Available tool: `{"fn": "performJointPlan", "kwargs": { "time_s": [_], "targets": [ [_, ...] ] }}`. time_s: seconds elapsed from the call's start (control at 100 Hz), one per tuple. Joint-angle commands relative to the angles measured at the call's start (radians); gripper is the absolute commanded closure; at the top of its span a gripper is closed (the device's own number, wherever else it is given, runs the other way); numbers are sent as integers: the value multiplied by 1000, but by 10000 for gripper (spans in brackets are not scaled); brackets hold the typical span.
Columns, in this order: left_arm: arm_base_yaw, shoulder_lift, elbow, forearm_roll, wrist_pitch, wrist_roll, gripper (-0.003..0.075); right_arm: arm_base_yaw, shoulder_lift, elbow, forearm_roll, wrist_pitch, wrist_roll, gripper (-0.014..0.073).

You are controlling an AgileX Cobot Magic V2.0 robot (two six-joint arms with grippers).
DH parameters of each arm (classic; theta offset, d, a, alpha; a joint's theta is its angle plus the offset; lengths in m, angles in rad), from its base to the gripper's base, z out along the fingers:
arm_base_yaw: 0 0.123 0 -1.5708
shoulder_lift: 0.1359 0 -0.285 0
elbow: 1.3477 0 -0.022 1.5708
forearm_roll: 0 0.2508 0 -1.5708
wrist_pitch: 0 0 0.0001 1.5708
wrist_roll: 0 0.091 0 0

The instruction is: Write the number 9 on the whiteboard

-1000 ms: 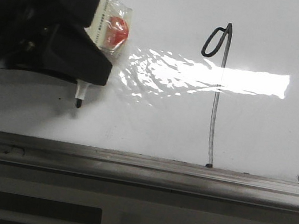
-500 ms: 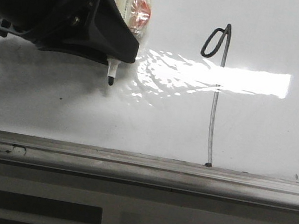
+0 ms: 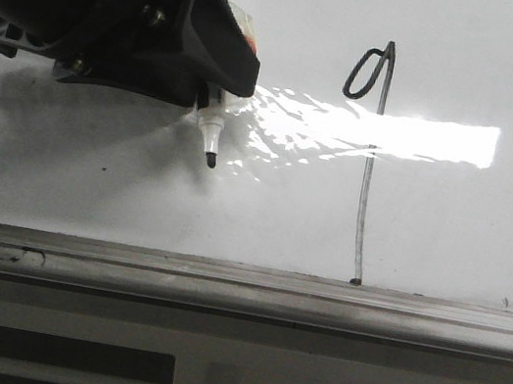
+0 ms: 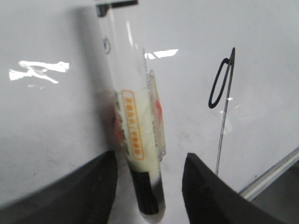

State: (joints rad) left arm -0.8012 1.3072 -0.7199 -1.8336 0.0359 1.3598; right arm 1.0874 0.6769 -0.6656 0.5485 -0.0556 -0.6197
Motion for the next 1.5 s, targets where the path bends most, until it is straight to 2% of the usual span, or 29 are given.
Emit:
{"fn": "performJointPlan", "kwargs": {
  "time_s": [0.0,0.1,0.23,0.35,0.43,0.53,0.6,0.67,0.73,0.88,1.41,1.49],
  "targets": [
    [28,11,-10,-29,-266,4,320,3,-1,-27,-3,-73,-10,659],
    [28,-2,-10,-29,-260,4,267,3,-1,-27,-3,-55,-10,659],
    [1,-86,25,-29,-279,6,185,-37,-20,-12,-3,56,-10,655],
    [-29,-230,123,-29,-331,10,185,-162,-96,64,-4,102,-10,638],
    [-33,-343,198,-29,-310,10,190,-262,-172,121,-7,125,-10,638],
    [-33,-493,276,-29,-247,10,280,-378,-274,184,-20,164,-10,638],
    [-33,-593,310,-29,-216,10,430,-440,-339,220,-20,172,-10,638],
    [-33,-682,334,-29,-196,10,622,-478,-397,247,-20,180,-10,638],
    [-33,-735,347,-29,-185,10,741,-490,-428,257,-20,193,-10,638],
    [-33,-813,352,-28,-181,10,738,-489,-453,264,-20,195,-10,638],
    [-33,-817,366,-28,-179,10,738,-489,-453,264,-20,195,-10,638],
    [-28,-817,378,95,-236,8,738,-489,-453,264,-20,195,-10,638]
  ]
}}
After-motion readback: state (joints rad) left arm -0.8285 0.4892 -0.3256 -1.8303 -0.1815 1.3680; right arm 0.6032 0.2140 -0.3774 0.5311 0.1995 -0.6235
